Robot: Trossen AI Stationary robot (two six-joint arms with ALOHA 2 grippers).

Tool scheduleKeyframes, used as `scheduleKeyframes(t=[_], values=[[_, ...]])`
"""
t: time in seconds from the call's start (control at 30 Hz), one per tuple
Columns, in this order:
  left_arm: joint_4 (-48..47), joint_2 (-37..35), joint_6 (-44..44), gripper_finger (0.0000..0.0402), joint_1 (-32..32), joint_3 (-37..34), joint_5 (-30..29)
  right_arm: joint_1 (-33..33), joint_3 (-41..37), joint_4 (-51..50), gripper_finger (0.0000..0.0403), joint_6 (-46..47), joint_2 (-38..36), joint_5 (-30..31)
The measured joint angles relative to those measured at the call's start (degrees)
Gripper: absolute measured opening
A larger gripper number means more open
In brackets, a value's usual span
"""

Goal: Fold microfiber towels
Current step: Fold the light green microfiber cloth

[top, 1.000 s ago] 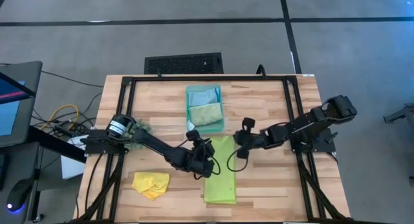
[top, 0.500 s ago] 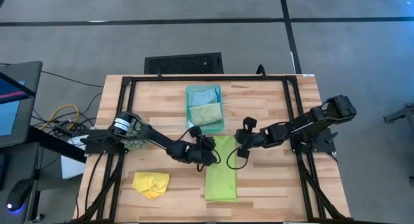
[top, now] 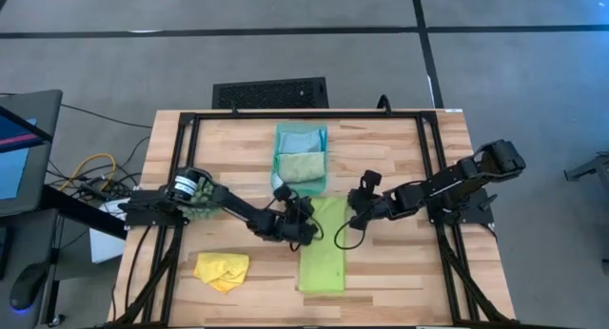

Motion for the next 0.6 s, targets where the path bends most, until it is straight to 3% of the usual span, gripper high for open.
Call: scheduleKeyframes(t=[0.23, 0.3, 0.37, 0.47, 0.6], values=[[-0.08, -1.08, 4.64, 0.0005, -5.18, 1.91, -10.71, 1.13, 0.81, -2.59, 0.0084, 3.04, -3.09, 2.37], [0.06, -1.2, 6.33, 0.0002, -5.9, 2.51, -12.41, 2.36, 0.83, -2.13, 0.0088, 3.14, -4.14, -1.62], [0.01, -1.99, 7.5, 0.0003, -6.16, 2.59, -12.24, 3.76, 0.83, 0.8, 0.0088, 2.76, -4.38, -9.32], [0.36, -2.27, 8.7, 0.0005, -5.17, 2.68, -4.09, 6.7, 0.65, 7.88, 0.0084, 1.57, -3.17, -20.86], [0.38, -1.36, 6.14, 0.0001, -1.31, 2.68, 10.11, 10.35, 0.87, 20.25, 0.0072, -1.91, 2.21, -25.63]])
